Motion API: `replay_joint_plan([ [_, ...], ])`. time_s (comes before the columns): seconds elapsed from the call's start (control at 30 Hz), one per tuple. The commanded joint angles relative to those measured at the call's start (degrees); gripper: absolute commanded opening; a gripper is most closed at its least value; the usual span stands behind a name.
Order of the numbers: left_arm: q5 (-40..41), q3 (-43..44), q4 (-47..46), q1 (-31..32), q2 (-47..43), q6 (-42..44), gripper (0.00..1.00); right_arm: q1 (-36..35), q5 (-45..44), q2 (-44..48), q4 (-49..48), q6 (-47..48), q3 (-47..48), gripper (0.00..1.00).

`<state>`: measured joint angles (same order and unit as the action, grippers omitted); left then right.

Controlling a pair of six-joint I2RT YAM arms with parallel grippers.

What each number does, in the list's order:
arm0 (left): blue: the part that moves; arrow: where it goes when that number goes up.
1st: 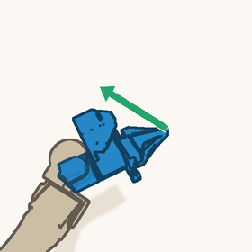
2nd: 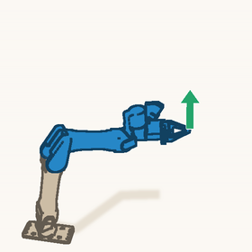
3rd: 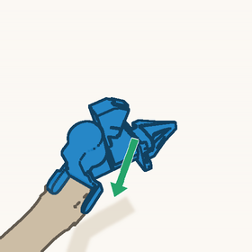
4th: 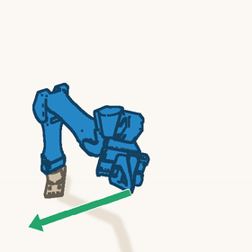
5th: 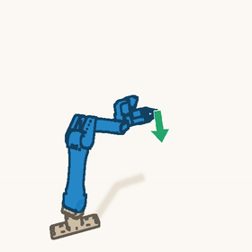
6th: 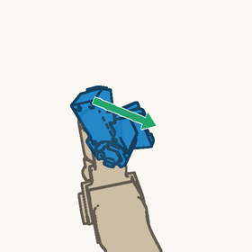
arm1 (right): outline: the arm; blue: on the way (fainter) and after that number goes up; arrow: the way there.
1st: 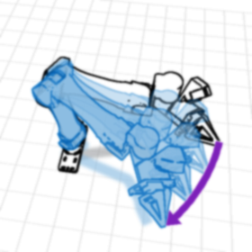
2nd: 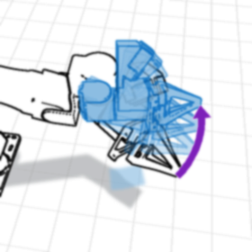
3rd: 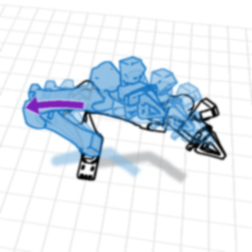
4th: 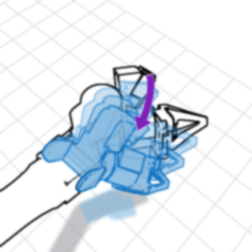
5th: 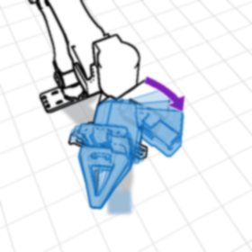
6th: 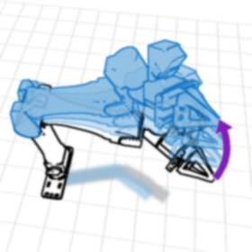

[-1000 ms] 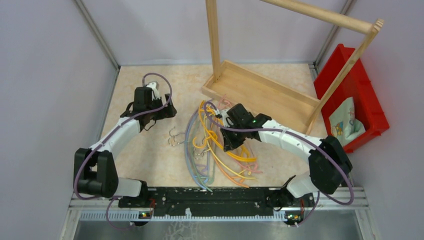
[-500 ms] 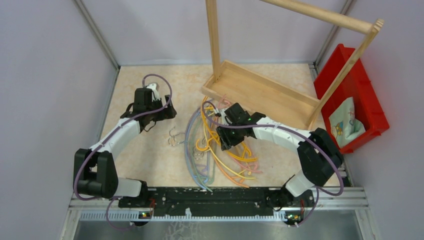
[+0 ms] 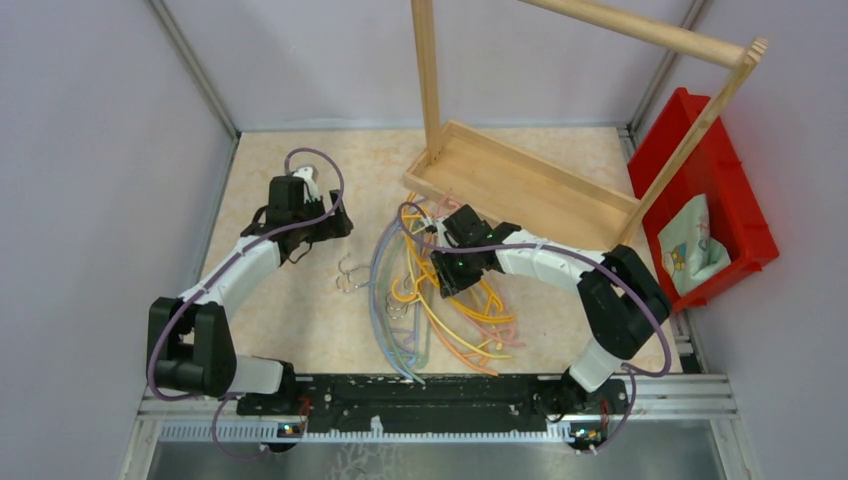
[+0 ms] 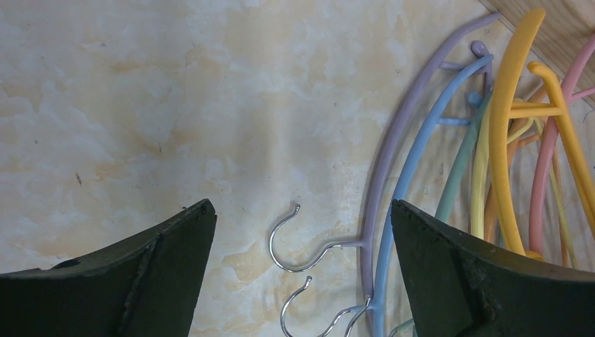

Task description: Organize the hangers

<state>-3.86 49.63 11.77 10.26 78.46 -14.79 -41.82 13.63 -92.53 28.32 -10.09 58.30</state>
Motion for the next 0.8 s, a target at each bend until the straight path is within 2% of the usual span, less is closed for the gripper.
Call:
replay_joint_plan([
  [0.0, 0.56, -0.5, -0.23, 0.02, 0.03, 0.14, 1.0, 0.21, 0.98, -0.37, -2.2, 0.56, 2.87, 0.28],
  [0.07, 0.65, -0.5, -0.25, 0.02, 0.03, 0.03, 1.0, 0.19, 1.44, 0.54, -1.31, 0.63, 3.6, 0.09],
  [0.1, 0.69, -0.5, -0.21, 0.02, -0.05, -0.04, 1.0, 0.19, 1.59, 1.16, -0.87, 0.63, 4.1, 0.02],
  [0.13, 0.77, -0.5, -0.25, 0.01, -0.06, -0.09, 1.0, 0.23, 2.34, 2.1, -0.15, 0.6, 4.76, 0.0],
  [0.4, 0.44, -0.97, -0.6, 0.01, -0.3, -0.73, 1.0, 0.8, 16.16, 10.1, 2.75, -0.81, 15.99, 0.0],
  [0.47, 0.33, -1.05, -0.76, 0.02, -0.25, -0.74, 1.0, 2.4, 17.77, 11.42, -0.07, -3.06, 13.95, 0.06],
  [0.53, 0.1, -0.94, -0.71, 0.02, -0.29, -0.56, 1.0, 4.65, 15.89, 11.66, -0.46, -5.29, 11.51, 0.06],
  [0.63, -0.7, -0.97, -0.35, 0.02, -0.91, -1.12, 1.0, 8.14, 22.99, 13.46, -8.87, -12.15, 8.6, 0.06],
  [0.7, -4.99, -2.35, -2.13, 0.02, -2.84, -1.34, 0.99, 9.18, 24.61, 15.17, -14.97, -16.71, 7.43, 0.06],
  [0.77, -10.78, -5.12, -7.75, 0.02, -5.88, -1.96, 1.0, 10.4, 26.89, 15.55, -19.62, -20.77, 7.19, 0.05],
])
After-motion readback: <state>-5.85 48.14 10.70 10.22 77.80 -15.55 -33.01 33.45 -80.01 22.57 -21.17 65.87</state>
